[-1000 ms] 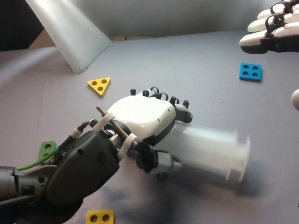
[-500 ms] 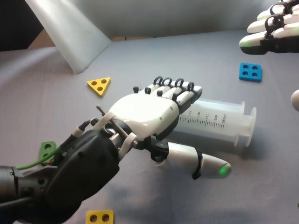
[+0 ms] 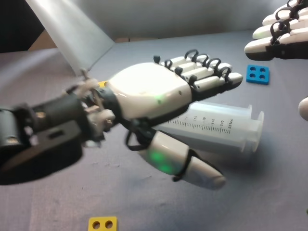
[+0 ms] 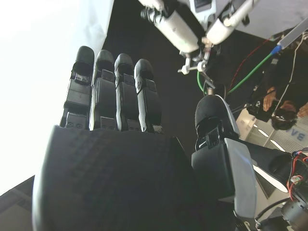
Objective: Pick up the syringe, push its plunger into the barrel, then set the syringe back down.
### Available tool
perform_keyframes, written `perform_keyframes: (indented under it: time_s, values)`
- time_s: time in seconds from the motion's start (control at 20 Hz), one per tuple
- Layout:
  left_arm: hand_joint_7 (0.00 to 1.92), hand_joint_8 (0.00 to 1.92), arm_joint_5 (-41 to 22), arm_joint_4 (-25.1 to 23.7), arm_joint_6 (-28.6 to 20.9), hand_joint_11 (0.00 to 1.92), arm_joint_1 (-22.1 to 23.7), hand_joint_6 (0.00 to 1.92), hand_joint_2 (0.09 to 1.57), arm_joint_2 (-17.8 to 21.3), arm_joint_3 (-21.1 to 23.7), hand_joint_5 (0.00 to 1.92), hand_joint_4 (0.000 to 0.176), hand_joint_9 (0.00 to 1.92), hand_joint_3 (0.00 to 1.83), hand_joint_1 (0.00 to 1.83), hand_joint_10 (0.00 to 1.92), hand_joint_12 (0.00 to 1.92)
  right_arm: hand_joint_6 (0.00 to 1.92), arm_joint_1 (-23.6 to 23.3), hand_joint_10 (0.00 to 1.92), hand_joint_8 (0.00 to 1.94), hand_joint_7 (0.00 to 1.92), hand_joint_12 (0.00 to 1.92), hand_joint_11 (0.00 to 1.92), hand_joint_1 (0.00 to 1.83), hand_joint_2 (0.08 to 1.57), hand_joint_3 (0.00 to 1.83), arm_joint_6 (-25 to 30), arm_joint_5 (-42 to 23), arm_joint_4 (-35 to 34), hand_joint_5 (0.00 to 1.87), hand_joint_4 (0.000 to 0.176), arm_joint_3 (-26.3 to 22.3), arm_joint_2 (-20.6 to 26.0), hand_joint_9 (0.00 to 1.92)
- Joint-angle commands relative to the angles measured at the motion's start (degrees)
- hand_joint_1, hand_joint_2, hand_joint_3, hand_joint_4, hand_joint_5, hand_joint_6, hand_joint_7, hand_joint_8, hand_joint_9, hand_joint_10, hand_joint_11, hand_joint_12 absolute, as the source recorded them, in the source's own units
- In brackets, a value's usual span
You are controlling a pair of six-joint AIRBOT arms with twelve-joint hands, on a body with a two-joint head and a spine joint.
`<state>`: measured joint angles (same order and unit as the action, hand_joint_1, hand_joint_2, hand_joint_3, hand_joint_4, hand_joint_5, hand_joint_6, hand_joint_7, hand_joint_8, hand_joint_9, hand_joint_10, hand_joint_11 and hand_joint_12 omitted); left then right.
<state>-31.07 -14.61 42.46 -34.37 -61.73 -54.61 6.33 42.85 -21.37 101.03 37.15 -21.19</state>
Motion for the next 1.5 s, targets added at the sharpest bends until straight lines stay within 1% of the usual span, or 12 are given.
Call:
perform_keyframes:
  time_s: [0.0,0.05,0.15,0.25,0.35,0.4,0.45,0.5,0.55,0.7,1.05,1.45]
  values:
    - [0.45,0.06,-10.2,-2.4,-2.4,0.05,1.3,0.03,0.99,1.2,0.3,0.44,0.0,0.39,0.02,0.26,0.03,0.75,0.04,-0.6,0.06,0.04,0.43,0.89,0.0,0.0,1.33,0.01,0.2,0.9,-2.3,0.42,0.0,-0.2,0.0,0.35]
    - [0.55,0.08,-12.1,-5.4,-4.0,0.04,2.1,0.05,1.04,2.5,0.6,0.53,0.0,0.48,0.01,0.29,0.05,0.94,0.05,-0.6,0.07,0.05,0.51,1.05,0.0,0.0,1.34,0.01,0.2,0.9,-2.3,0.47,0.0,-0.2,0.0,0.42]
    - [0.4,0.74,-17.9,-6.1,-4.4,0.11,2.4,0.34,1.13,5.7,1.6,0.53,0.0,0.41,0.01,0.38,0.59,1.13,0.07,-0.6,0.12,0.08,0.63,1.26,0.0,0.0,1.38,0.01,0.2,0.9,-2.2,0.56,0.0,-0.4,0.0,0.53]
    - [0.32,1.09,-22.8,-5.9,-5.2,0.13,2.3,0.82,1.18,7.8,2.1,0.39,0.0,0.3,0.01,0.44,1.04,1.26,0.05,-0.6,0.23,0.1,0.67,1.32,0.0,0.0,1.39,0.0,0.2,0.9,-1.9,0.61,0.0,-0.6,0.0,0.53]
    - [0.23,1.45,-23.1,-6.3,-6.9,0.14,3.0,1.44,1.28,9.4,3.0,0.17,0.0,0.25,0.01,0.43,1.38,1.45,0.07,-0.6,0.66,0.21,0.68,1.42,0.0,0.0,1.41,0.0,0.2,0.9,-1.6,0.67,0.0,-0.7,0.1,0.42]
    - [0.23,1.45,-21.8,-9.2,-9.7,0.14,4.0,1.44,1.28,10.0,3.0,0.17,0.0,0.25,0.01,0.43,1.38,1.45,0.07,-0.6,0.66,0.21,0.68,1.42,0.0,0.0,1.41,0.0,0.2,0.9,-1.5,0.67,0.0,-0.8,0.1,0.42]
    - [0.34,1.82,-17.3,-17.2,-16.7,0.25,7.3,1.83,1.43,11.1,2.8,0.35,0.112,0.31,0.02,0.54,1.82,1.85,0.85,-0.6,1.23,1.04,0.58,1.61,0.11,0.0,1.43,0.0,0.2,0.9,-1.5,0.57,0.0,-0.9,0.1,0.41]
    - [0.5,1.9,-14.4,-23.9,-22.0,0.48,10.0,1.9,1.49,11.8,2.6,0.52,0.0,0.49,0.01,0.33,1.9,1.91,1.53,-0.6,1.76,1.67,0.61,1.86,0.27,0.0,1.47,0.01,0.2,0.9,-1.4,0.56,0.0,-0.9,0.1,0.51]
    - [0.63,1.92,-11.7,-34.2,-30.3,0.66,14.0,1.92,1.53,12.5,1.8,0.64,0.0,0.63,0.02,0.25,1.92,1.92,1.84,-0.6,1.89,1.89,0.66,1.91,0.44,0.06,1.48,0.0,0.2,0.9,-1.4,0.59,0.0,-1.0,0.1,0.63]
    - [0.87,1.92,-9.7,-47.1,-41.1,0.89,20.0,1.92,1.57,13.5,1.1,0.84,0.0,0.84,0.09,0.18,1.92,1.92,1.92,-0.6,1.92,1.94,0.78,1.92,0.91,0.09,1.57,0.05,0.2,0.9,-1.3,0.74,0.0,-1.1,0.3,0.85]
    - [0.82,1.92,-10.1,-57.3,-49.5,0.82,23.8,1.92,1.57,16.6,2.7,0.79,0.0,0.79,0.12,0.22,1.92,1.92,1.92,-0.6,1.92,1.94,0.85,1.92,0.9,0.16,1.57,0.08,0.2,0.9,-1.3,0.83,0.0,-1.1,0.3,0.87]
    - [0.81,1.92,-7.6,-57.4,-50.2,0.78,25.0,1.92,1.57,18.1,4.2,0.78,0.0,0.76,0.1,0.19,1.92,1.92,1.92,-0.6,1.92,1.94,0.84,1.92,0.9,0.2,1.57,0.08,0.1,0.9,-1.3,0.84,0.0,-1.2,0.2,0.85]
